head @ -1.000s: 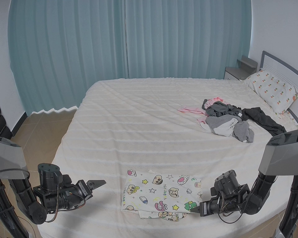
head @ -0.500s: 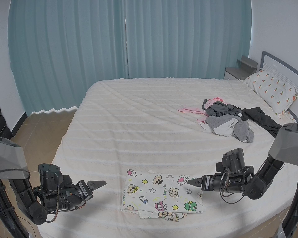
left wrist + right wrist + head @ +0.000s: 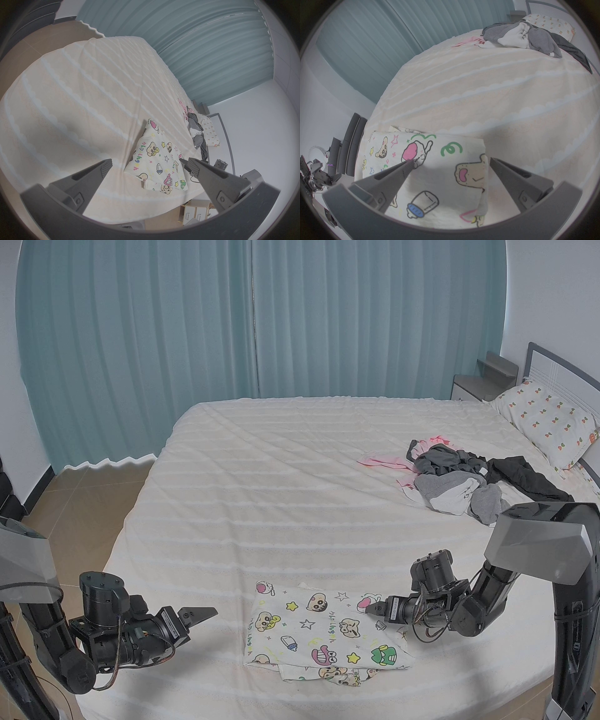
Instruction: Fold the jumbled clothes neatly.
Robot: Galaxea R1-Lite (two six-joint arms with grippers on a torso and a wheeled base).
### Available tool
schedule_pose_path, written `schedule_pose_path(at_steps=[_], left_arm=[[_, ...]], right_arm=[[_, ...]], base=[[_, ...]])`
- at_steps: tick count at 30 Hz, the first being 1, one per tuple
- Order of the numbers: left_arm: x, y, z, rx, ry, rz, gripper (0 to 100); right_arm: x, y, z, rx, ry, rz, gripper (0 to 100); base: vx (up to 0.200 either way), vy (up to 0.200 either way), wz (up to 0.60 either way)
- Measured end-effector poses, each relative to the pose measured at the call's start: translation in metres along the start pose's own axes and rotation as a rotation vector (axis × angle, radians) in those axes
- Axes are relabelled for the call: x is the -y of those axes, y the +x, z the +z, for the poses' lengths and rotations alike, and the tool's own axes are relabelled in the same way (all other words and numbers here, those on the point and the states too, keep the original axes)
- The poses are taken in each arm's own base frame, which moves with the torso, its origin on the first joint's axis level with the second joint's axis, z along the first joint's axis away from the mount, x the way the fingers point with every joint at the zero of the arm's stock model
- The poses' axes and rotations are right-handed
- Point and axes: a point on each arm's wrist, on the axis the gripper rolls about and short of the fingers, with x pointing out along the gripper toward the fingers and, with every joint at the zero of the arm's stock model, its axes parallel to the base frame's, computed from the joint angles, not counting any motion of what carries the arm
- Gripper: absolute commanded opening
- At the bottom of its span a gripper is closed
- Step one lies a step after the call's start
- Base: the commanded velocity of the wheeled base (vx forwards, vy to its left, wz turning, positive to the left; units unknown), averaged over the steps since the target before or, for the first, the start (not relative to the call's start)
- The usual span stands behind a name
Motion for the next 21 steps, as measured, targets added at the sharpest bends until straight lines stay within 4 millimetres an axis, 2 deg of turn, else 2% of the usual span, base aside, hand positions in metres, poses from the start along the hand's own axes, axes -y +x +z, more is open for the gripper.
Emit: schedule_pose_path(at_steps=[7, 19, 20, 21], left_arm=[[0.0, 0.0, 0.0, 0.0, 0.0, 0.001, 100], [0.0, 0.0, 0.0, -0.001, 0.0, 0.002, 100], [0.0, 0.0, 0.0, -0.001, -0.001, 0.003, 100], [0.0, 0.0, -0.001, -0.001, -0.001, 0.003, 100]], right_arm=[[0.002, 0.003, 0.001, 0.006, 0.018, -0.004, 0], [0.004, -0.011, 0.021, 0.071, 0.073, 0.007, 0], [0.005, -0.011, 0.022, 0.074, 0.077, 0.004, 100], [0.006, -0.011, 0.023, 0.076, 0.079, 0.003, 100]], base=[[0.0, 0.0, 0.0], [0.0, 0.0, 0.0], [0.0, 0.0, 0.0], [0.0, 0.0, 0.0]])
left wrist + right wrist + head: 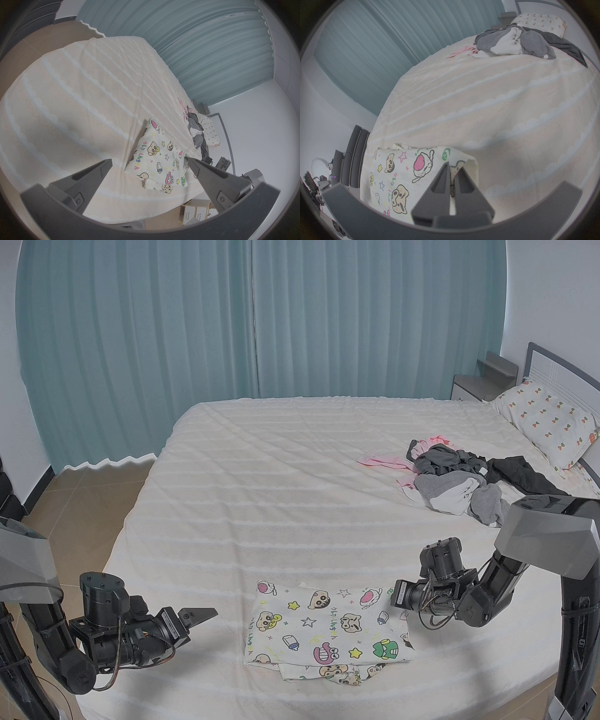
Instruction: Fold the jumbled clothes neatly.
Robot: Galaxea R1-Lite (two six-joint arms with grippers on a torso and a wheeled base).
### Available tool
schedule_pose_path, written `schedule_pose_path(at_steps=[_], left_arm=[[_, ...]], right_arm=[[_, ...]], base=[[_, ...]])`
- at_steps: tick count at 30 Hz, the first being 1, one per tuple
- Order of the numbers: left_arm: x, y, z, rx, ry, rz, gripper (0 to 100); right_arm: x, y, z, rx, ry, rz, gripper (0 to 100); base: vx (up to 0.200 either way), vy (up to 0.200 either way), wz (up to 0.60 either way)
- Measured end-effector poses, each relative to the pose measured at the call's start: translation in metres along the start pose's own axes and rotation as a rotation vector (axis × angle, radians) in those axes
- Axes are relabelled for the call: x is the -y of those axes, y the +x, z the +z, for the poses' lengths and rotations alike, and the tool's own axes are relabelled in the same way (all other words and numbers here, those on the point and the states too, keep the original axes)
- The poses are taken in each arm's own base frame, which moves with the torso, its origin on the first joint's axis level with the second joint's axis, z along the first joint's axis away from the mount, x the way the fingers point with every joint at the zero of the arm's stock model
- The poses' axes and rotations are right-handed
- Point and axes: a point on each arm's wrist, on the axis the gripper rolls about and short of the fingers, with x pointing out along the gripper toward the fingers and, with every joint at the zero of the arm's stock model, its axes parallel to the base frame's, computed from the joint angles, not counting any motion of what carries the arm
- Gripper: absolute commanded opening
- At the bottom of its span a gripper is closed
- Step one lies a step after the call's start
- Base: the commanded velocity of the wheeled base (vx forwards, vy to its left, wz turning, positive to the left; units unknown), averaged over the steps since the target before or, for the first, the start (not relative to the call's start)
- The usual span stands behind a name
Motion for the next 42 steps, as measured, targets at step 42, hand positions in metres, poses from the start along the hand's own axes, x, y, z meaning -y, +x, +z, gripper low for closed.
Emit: schedule_pose_path(at_steps=[42], left_arm=[[0.011, 0.165, -0.017, -0.072, 0.498, 0.16, 100]], right_arm=[[-0.02, 0.001, -0.059, -0.123, -0.111, 0.036, 100]], base=[[0.0, 0.0, 0.0]])
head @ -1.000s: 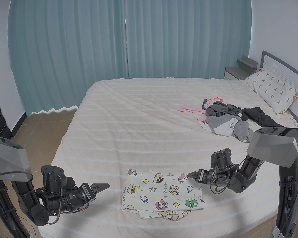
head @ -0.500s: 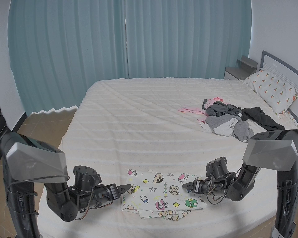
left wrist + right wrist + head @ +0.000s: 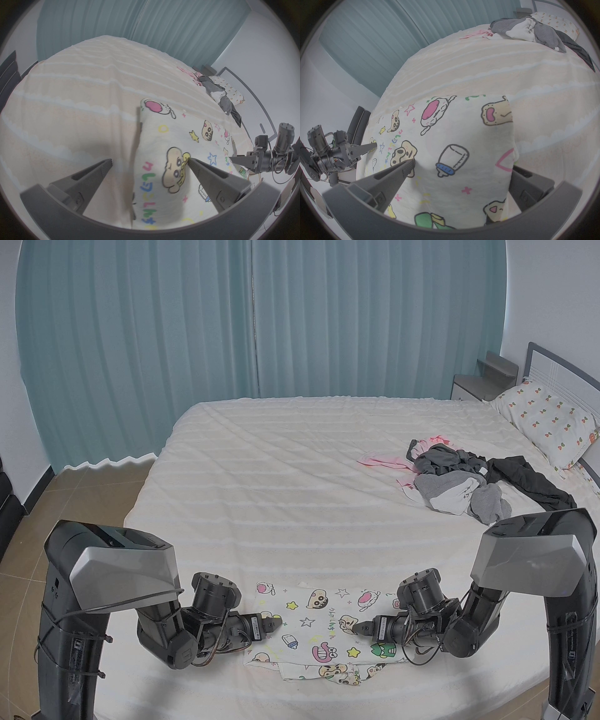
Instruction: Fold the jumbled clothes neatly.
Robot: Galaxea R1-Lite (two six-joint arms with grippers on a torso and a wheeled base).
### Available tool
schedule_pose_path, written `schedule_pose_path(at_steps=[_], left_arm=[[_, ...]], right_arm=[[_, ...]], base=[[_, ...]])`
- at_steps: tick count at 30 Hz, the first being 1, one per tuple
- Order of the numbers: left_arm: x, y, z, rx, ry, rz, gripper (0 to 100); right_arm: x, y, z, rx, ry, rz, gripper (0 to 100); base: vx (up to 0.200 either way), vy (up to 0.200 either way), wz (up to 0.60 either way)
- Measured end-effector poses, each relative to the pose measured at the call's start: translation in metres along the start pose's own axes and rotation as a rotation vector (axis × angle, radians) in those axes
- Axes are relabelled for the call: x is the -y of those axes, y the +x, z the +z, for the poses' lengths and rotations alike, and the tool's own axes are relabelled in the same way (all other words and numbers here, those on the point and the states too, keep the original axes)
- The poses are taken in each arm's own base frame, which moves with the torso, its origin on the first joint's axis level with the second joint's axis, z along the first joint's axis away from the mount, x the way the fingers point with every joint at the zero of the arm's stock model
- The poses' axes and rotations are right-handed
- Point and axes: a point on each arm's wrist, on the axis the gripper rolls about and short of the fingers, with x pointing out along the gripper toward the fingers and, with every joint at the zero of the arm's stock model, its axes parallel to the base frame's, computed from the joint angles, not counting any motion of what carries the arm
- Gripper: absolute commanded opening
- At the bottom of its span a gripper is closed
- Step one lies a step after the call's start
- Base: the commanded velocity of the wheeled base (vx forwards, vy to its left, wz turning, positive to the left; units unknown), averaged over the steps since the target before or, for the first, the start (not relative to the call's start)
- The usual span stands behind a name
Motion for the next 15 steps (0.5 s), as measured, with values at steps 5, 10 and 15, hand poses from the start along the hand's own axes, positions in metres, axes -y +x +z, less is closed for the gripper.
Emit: schedule_pose_path(at_steps=[5, 10, 15], left_arm=[[0.007, 0.001, 0.002, 0.008, 0.011, -0.018, 100], [0.009, -0.004, 0.002, -0.018, 0.014, -0.006, 100], [0.011, -0.009, 0.004, -0.028, 0.025, 0.001, 100]], right_arm=[[-0.003, 0.001, 0.001, 0.034, -0.003, 0.03, 100], [-0.003, 0.004, -0.001, 0.062, -0.004, 0.05, 100], [-0.002, 0.006, -0.003, 0.054, -0.004, 0.045, 100]], base=[[0.0, 0.0, 0.0], [0.0, 0.0, 0.0], [0.0, 0.0, 0.0]])
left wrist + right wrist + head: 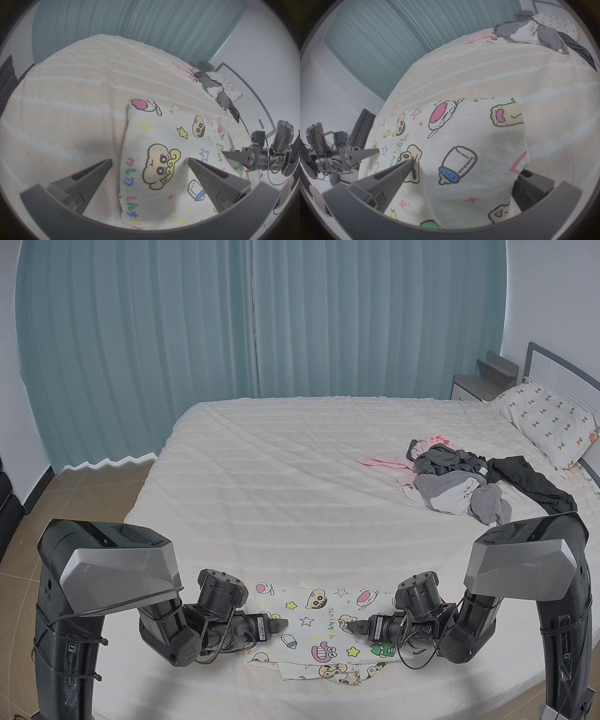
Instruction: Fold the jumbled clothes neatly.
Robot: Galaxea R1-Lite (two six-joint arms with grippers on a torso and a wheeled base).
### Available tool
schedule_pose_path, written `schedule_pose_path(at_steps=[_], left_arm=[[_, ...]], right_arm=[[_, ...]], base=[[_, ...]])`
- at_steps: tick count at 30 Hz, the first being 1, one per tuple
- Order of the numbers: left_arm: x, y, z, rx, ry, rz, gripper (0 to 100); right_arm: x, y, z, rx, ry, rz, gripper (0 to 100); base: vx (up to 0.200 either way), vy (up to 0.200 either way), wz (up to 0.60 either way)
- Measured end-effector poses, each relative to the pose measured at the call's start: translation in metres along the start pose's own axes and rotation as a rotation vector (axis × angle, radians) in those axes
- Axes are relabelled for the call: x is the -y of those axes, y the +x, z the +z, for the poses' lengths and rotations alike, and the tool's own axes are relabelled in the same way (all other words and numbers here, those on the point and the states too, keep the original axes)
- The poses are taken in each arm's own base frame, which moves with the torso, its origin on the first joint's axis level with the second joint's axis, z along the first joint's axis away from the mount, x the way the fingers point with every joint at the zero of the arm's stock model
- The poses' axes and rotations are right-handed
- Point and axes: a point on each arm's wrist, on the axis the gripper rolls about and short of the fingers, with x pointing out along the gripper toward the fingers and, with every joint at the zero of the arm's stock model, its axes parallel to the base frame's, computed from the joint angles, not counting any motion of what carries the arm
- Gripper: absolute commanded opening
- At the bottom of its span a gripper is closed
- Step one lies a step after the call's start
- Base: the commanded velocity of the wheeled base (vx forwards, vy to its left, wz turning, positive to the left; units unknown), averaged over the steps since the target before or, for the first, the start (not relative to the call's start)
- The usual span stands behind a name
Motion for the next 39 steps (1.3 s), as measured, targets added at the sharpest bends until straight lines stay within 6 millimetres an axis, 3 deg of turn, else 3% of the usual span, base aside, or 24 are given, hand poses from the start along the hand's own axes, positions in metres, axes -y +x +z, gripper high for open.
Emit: schedule_pose_path(at_steps=[18, 19, 20, 31, 39], left_arm=[[0.006, 0.007, -0.006, -0.039, 0.03, -0.008, 100], [0.006, 0.007, -0.007, -0.039, 0.03, -0.008, 0], [0.006, 0.008, -0.007, -0.041, 0.031, -0.009, 0], [0.011, 0.008, -0.01, -0.04, 0.041, -0.022, 0], [0.017, -0.003, -0.005, -0.021, 0.022, -0.028, 0]], right_arm=[[-0.005, 0.002, -0.004, -0.009, -0.011, 0.01, 100], [-0.005, 0.003, -0.004, -0.01, -0.013, 0.012, 100], [-0.007, 0.003, -0.005, -0.012, -0.016, 0.018, 0], [-0.016, 0.008, -0.006, 0.015, -0.014, 0.062, 0], [-0.015, 0.005, -0.007, 0.02, 0.017, 0.059, 0]], base=[[0.0, 0.0, 0.0], [0.0, 0.0, 0.0], [0.0, 0.0, 0.0], [0.0, 0.0, 0.0], [0.0, 0.0, 0.0]])
